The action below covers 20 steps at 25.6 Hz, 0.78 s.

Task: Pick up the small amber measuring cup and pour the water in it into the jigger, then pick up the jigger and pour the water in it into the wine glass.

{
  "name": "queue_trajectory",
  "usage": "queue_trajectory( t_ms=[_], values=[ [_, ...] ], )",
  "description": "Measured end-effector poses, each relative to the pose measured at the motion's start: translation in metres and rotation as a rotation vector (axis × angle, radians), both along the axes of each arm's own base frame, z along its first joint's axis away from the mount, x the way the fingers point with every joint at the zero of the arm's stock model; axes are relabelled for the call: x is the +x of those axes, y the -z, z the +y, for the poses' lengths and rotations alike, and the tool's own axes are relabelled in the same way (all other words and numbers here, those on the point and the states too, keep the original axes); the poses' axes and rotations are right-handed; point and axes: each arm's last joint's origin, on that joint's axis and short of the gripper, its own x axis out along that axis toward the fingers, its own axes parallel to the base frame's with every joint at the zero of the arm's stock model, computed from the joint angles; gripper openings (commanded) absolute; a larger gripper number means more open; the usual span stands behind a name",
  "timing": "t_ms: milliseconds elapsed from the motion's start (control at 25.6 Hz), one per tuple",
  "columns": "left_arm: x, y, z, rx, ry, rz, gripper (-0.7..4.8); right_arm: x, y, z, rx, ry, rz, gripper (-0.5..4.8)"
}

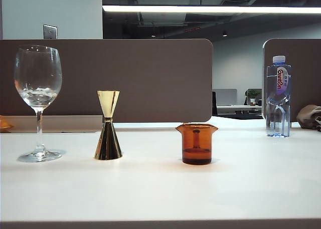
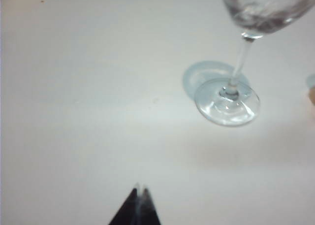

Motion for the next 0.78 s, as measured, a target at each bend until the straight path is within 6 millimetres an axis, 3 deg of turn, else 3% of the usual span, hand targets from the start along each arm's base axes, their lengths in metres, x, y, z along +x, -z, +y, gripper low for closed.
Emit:
queue_trajectory(
  t_ms=[156, 195, 312, 469, 586, 781],
  values=[
    [-0.001, -0.045, -0.001, 0.001, 0.013, 0.137, -0.02, 0.0, 0.0, 0.0, 0.0, 0.0, 0.0, -0.01],
    [0.001, -0.05, -0.001, 0.0, 0.015, 0.123, -0.02, 0.0, 0.0, 0.0, 0.0, 0.0, 0.0, -0.01],
    [0.005, -0.097, -0.006, 0.001, 0.061, 0.038, -0.02, 0.0, 0.0, 0.0, 0.0, 0.0, 0.0, 0.0],
    [0.0, -0.144, -0.012, -0.004, 0.122, -0.1, -0.02, 0.0, 0.0, 0.0, 0.0, 0.0, 0.0, 0.0],
    [-0.004, -0.159, -0.013, 0.009, 0.151, -0.187, -0.02, 0.0, 0.0, 0.0, 0.0, 0.0, 0.0, 0.0],
    [-0.005, -0.159, -0.023, -0.12, 0.226, -0.183, -0.02, 0.0, 0.0, 0.0, 0.0, 0.0, 0.0, 0.0]
  ],
)
